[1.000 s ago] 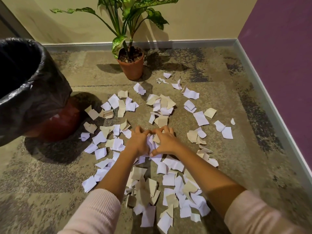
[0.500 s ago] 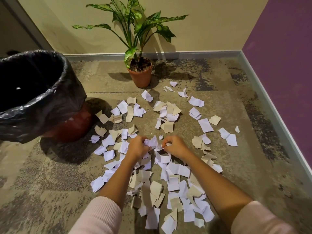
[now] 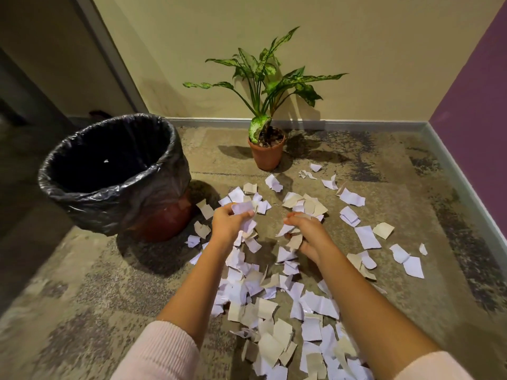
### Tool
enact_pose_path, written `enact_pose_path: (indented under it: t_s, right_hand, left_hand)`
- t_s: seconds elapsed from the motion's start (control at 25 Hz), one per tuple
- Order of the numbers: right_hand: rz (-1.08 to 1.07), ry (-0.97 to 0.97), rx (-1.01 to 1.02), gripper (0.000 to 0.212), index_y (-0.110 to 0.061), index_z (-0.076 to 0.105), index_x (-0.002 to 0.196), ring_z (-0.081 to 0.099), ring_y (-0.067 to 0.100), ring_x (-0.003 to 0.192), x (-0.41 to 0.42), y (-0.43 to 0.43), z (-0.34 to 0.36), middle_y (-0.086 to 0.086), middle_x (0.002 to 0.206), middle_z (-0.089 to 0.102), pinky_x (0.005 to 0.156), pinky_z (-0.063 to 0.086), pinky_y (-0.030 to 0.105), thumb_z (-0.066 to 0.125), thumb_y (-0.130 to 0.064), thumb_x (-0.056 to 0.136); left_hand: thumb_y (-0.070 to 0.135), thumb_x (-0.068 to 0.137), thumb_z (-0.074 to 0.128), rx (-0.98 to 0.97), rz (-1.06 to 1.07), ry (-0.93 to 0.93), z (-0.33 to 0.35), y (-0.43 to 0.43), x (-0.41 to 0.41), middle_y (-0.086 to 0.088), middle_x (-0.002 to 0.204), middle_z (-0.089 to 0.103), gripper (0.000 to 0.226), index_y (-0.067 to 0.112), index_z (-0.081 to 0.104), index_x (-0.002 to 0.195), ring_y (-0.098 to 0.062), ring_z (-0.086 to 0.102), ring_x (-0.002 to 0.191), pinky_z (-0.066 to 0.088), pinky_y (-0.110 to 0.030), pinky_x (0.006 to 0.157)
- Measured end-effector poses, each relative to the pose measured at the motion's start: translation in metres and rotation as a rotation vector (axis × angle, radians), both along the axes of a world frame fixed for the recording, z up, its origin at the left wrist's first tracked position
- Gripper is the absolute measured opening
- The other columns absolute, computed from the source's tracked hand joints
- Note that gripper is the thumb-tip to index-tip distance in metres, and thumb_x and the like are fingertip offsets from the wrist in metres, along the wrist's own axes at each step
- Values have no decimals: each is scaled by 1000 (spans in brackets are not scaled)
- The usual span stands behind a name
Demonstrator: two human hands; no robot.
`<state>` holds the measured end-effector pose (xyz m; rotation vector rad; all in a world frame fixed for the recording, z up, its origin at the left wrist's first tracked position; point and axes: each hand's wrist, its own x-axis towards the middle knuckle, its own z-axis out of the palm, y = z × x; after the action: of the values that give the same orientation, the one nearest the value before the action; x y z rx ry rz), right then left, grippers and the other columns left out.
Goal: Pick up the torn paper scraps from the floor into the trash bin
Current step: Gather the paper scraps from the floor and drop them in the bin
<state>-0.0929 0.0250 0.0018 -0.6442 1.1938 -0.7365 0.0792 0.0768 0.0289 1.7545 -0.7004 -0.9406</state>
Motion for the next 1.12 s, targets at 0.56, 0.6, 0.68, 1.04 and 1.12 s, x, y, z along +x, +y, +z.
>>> enact_pose_path:
  t_s: [0.56,0.6,0.68,1.04,1.12]
  right_hand:
    - [-30,-353,-327,18,-13,61,82,57,24,69,249,-16,178,8,73,57,57,48,26,62,5,81]
    - [-10,-359,-323,17,-12,60,85,56,25,70,266,-15,181,9,75,57,58,48,27,62,5,81]
    - [46,-341,-310,20,-13,57,94,57,25,75,293,-11,181,10,82,59,59,49,28,66,0,81]
    - [198,-197,-240,38,-13,58,123,52,18,104,328,-2,173,0,110,60,87,43,33,60,-31,90]
    - [197,-211,-225,42,-10,55,132,49,16,111,324,-5,169,3,123,57,88,33,29,53,-31,95]
  left_hand:
    - [4,84,70,-549,463,188,157,2,142,-4,76,61,7,9,65,83,-16,57,70,48,-25,62]
    - [3,85,68,-531,508,240,158,4,156,-6,82,63,7,7,66,90,-17,59,73,49,-25,64]
    - [1,88,63,-446,559,318,157,9,178,-10,89,63,7,7,63,91,-17,60,72,50,-26,65]
    - [41,100,43,-182,472,480,144,25,214,-11,148,40,54,11,41,144,-26,36,139,34,-44,104]
    - [46,100,40,-211,464,468,146,24,214,-9,143,45,54,12,44,142,-23,42,130,34,-39,96]
